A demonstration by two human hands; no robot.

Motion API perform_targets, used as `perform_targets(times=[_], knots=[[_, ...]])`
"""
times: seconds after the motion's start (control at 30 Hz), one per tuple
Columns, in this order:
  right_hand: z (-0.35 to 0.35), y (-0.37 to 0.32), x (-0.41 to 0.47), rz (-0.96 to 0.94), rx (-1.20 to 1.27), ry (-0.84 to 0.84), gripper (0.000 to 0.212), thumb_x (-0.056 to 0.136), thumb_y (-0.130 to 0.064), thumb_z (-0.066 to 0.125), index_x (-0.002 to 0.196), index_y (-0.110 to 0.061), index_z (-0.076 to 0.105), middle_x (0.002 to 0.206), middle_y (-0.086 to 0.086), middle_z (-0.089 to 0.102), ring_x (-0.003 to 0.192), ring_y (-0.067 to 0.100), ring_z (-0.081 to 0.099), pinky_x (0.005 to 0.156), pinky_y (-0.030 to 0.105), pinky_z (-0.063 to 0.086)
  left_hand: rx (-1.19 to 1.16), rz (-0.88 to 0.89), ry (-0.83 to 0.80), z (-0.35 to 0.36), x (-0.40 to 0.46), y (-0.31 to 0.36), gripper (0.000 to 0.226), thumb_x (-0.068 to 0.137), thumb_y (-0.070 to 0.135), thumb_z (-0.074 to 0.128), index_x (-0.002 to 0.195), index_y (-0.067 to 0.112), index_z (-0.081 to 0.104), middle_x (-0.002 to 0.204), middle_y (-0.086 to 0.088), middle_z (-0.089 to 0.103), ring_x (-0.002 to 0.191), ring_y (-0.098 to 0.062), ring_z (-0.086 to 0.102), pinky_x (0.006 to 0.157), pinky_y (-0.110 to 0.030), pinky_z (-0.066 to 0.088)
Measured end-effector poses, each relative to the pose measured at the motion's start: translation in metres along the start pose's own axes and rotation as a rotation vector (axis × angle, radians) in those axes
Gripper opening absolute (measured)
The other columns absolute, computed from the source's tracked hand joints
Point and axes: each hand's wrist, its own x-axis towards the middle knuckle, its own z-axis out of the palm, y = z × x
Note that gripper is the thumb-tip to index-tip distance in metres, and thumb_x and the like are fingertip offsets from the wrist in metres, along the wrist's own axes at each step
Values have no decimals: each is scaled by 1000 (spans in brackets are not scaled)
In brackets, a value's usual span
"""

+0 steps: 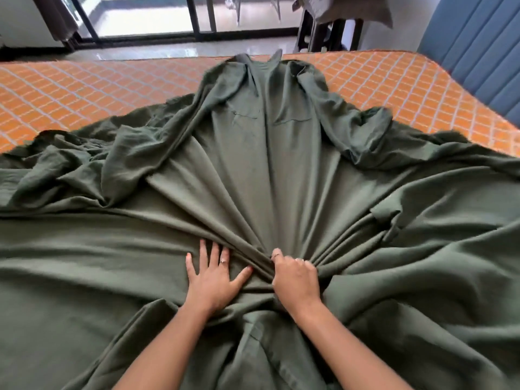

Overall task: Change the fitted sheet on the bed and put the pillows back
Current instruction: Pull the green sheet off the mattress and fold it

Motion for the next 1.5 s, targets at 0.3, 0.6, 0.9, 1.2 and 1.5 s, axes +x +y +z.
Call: perform_targets(times=[0.3,0.6,0.9,1.2,1.5], knots=[[-104,-4,-93,136,268,-417,27,92,-15,42,116,-18,54,117,16,62,111,34,58,87,38,45,-89,112,-250,-6,-139,-31,82,90,72,22,154,22,10,162,3,1,149,-17,-3,119,-42,4],[-188,0,-140,37,81,-413,43,94,-41,49,132,-20,50,134,9,52,125,31,49,102,47,40,19,-20,-76,-60,-301,-159,64,99,51,35,154,27,13,162,6,7,148,-18,9,117,-42,17],[-169,-123,-352,-382,180,-384,31,84,-30,61,108,-11,66,115,12,63,105,31,62,85,39,51,90,-294,-277,-1,-490,-290,68,99,50,38,154,22,10,162,1,6,148,-23,10,117,-42,19],[-116,-217,-474,-741,89,-492,72,78,-70,42,119,-12,57,112,5,63,95,25,64,77,32,54,-26,-72,-140,52,-561,-313,74,95,43,52,153,13,17,160,-7,15,147,-27,17,117,-33,17],[-104,-295,-468,-309,245,-458,35,88,-9,51,119,-17,62,120,6,61,114,29,53,91,35,38,-345,-117,-70,60,-606,-337,73,91,13,57,153,16,19,154,-7,33,137,-24,38,110,-32,33]])
